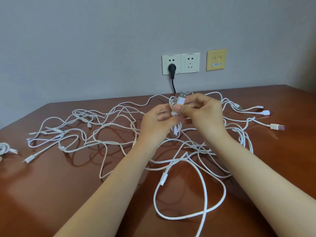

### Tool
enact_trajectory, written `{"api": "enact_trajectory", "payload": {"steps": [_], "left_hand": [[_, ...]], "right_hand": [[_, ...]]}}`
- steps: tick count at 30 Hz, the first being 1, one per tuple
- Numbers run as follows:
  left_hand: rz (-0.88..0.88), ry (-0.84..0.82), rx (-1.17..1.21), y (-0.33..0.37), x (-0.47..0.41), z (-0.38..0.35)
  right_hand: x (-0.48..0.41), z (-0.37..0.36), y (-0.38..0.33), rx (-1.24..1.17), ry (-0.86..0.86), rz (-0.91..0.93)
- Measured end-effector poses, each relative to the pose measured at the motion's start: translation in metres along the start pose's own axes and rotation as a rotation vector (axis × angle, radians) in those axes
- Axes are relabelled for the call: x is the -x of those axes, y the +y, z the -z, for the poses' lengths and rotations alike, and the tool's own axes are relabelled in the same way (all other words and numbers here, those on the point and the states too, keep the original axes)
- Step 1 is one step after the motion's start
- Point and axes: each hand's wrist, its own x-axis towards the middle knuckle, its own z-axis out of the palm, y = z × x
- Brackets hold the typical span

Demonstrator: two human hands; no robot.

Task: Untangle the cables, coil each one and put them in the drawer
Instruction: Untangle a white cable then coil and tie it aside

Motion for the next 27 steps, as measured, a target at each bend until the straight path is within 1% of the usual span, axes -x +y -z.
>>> {"api": "enact_trajectory", "payload": {"steps": [6,9,12,16,21,27], "left_hand": [[0.016,-0.013,0.045,-0.0027,-0.0009,0.0011],[0.025,-0.031,0.052,-0.0036,-0.0021,0.0008],[0.042,-0.030,0.089,-0.0036,-0.0028,-0.0001],[0.069,-0.033,0.175,-0.0043,-0.0041,0.0005],[0.069,-0.041,0.226,-0.0045,-0.0041,0.0003],[0.047,-0.020,0.214,-0.0050,-0.0051,0.0020]], "right_hand": [[0.0003,-0.0010,-0.0018,-0.089,-0.033,-0.210],[0.0000,-0.0011,-0.0024,-0.122,-0.029,-0.256],[-0.0006,-0.0008,-0.0010,-0.010,-0.031,-0.191],[0.0002,-0.0042,0.0027,0.282,-0.049,-0.040],[-0.0010,-0.0028,0.0036,0.349,-0.008,0.038],[0.0009,-0.0056,0.0059,0.489,-0.067,0.138]]}}
